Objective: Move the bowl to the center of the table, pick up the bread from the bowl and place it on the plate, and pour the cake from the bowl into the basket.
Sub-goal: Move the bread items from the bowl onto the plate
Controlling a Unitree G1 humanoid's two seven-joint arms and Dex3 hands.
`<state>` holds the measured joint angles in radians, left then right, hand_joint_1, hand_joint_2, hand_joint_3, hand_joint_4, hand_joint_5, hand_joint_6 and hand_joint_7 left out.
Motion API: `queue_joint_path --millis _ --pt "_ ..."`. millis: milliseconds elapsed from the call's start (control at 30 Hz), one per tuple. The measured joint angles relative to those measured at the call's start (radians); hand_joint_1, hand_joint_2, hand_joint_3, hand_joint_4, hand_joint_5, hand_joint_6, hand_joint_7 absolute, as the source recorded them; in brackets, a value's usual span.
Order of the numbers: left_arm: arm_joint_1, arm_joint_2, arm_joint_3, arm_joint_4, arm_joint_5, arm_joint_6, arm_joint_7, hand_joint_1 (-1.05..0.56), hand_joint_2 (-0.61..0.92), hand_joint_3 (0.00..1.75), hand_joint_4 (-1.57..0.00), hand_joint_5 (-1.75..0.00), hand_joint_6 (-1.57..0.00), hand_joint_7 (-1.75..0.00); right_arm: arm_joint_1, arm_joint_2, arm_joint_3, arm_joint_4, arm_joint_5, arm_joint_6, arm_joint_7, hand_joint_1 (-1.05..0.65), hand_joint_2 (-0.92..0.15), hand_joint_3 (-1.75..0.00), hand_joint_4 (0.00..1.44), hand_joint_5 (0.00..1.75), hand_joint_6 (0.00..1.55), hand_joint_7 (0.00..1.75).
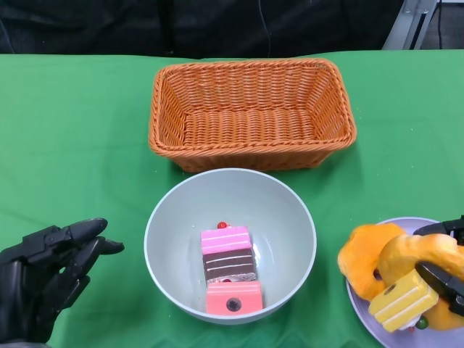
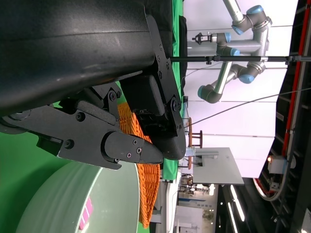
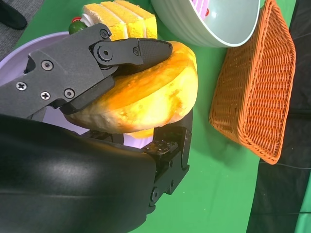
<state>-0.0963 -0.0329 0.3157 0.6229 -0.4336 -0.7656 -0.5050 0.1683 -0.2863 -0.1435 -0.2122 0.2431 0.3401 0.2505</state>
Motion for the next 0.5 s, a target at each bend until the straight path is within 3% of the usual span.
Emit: queue_joint_path --millis 500 --pt "-0.009 0.000 0.001 0.018 0.004 -0.003 0.000 -0.29 0.92 0.17 -0.89 -0.92 -1.28 -0.01 -0.071 0.035 0.004 -0.050 -0.006 -0.065 0.019 -0.15 -0.92 -0.46 0.61 1.75 0.52 1.44"
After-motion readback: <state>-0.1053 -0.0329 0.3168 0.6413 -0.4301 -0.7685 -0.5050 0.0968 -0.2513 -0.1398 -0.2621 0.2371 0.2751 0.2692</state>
